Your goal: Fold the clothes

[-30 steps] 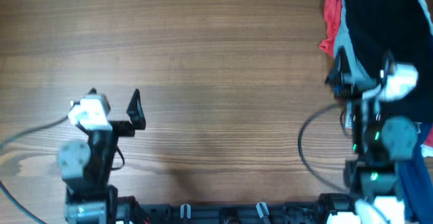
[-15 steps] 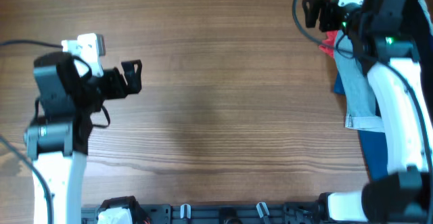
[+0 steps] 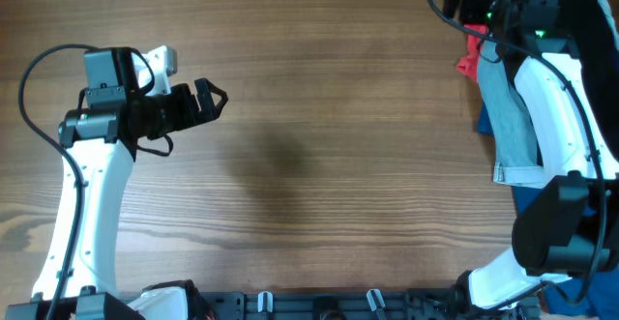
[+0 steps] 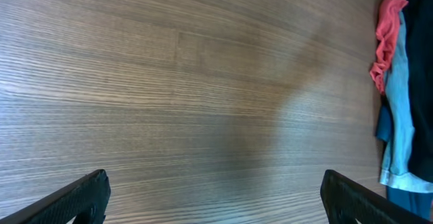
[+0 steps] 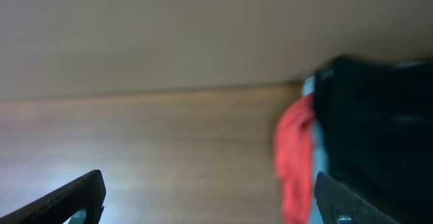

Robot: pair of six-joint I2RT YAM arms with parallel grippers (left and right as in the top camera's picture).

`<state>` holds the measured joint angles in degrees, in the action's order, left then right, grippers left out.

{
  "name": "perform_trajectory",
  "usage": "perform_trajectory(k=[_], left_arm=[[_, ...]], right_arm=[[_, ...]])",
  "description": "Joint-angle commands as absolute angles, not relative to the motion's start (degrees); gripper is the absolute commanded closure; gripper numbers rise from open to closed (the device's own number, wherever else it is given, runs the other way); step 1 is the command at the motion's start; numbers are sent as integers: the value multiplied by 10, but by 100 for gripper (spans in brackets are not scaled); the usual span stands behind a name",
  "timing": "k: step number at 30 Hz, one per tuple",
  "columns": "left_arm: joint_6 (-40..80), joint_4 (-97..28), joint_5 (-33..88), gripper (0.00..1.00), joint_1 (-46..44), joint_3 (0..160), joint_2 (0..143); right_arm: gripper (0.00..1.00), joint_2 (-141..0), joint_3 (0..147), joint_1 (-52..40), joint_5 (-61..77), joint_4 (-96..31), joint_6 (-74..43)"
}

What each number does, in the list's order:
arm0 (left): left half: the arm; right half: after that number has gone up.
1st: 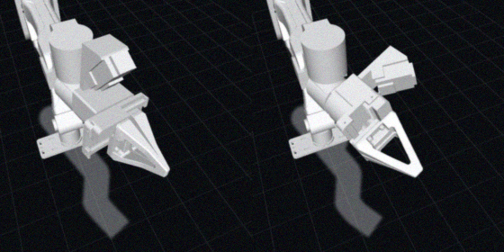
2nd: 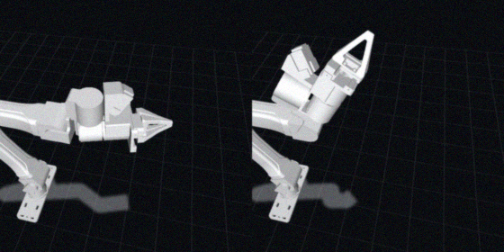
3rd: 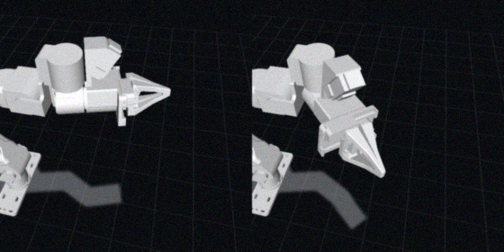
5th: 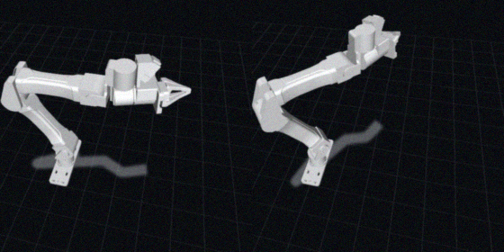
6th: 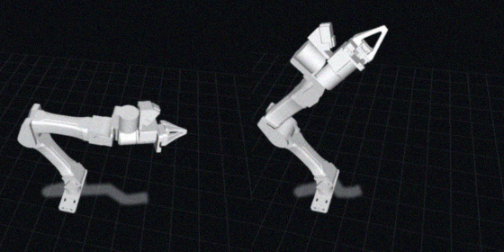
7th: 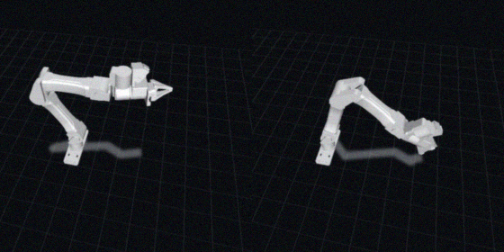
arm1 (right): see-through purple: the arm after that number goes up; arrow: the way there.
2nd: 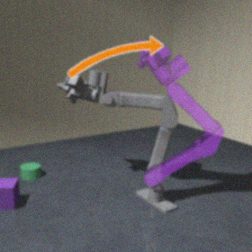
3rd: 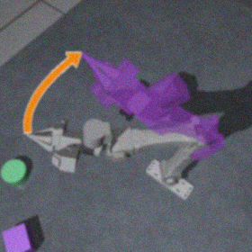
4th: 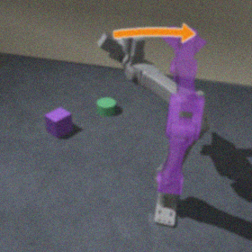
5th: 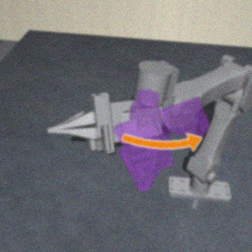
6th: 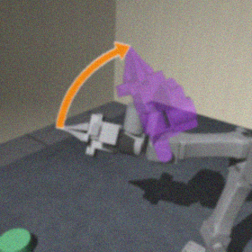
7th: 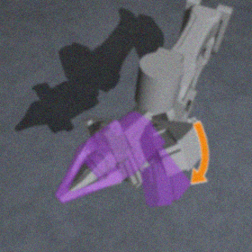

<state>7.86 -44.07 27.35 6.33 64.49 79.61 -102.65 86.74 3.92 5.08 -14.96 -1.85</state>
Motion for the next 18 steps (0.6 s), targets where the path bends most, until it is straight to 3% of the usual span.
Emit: perform_trajectory(k=[1,11,18], left_arm=[[84,-435,294,0,62,654,799],[82,-435,293,0,41,654,799],[82,-422,284,0,8,654,799]], right_arm=[[0,-1095,877,54,-44,-110,-15],[6,-1225,877,105,-38,-49,-46],[20,-1255,877,112,-41,20,-76]])
